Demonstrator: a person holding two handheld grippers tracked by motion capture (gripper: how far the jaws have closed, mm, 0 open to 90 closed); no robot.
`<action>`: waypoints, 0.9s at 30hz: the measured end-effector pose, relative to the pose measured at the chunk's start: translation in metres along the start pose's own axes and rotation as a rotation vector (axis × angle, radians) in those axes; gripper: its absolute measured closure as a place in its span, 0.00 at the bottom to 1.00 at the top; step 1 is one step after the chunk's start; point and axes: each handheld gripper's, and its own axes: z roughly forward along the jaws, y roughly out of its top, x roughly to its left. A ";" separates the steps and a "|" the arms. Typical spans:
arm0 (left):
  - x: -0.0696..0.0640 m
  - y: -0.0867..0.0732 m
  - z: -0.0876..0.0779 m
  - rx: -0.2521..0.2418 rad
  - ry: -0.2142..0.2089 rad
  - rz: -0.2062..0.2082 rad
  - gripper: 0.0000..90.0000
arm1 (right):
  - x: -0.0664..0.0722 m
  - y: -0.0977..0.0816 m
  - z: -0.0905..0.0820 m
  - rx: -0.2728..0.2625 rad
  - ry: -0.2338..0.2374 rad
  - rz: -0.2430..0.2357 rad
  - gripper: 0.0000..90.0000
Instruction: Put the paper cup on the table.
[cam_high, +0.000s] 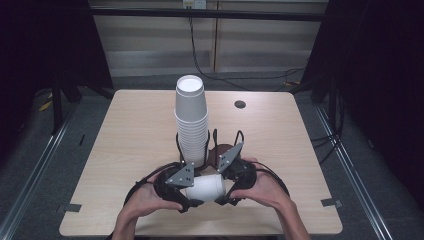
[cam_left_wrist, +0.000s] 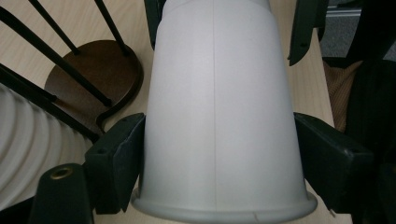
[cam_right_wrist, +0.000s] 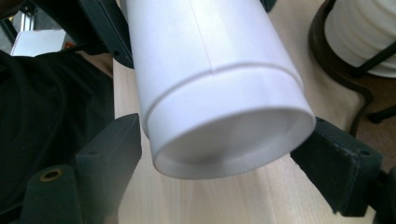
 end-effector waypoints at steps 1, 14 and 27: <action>0.000 0.000 0.000 0.005 -0.004 0.000 0.23 | 0.000 0.001 0.001 0.002 0.000 -0.007 0.18; -0.003 0.000 0.006 0.003 -0.040 0.015 0.23 | 0.001 0.008 0.009 0.034 0.051 -0.034 0.24; -0.004 -0.003 0.010 0.003 -0.062 0.013 0.23 | 0.001 0.009 0.013 0.071 0.075 -0.041 0.27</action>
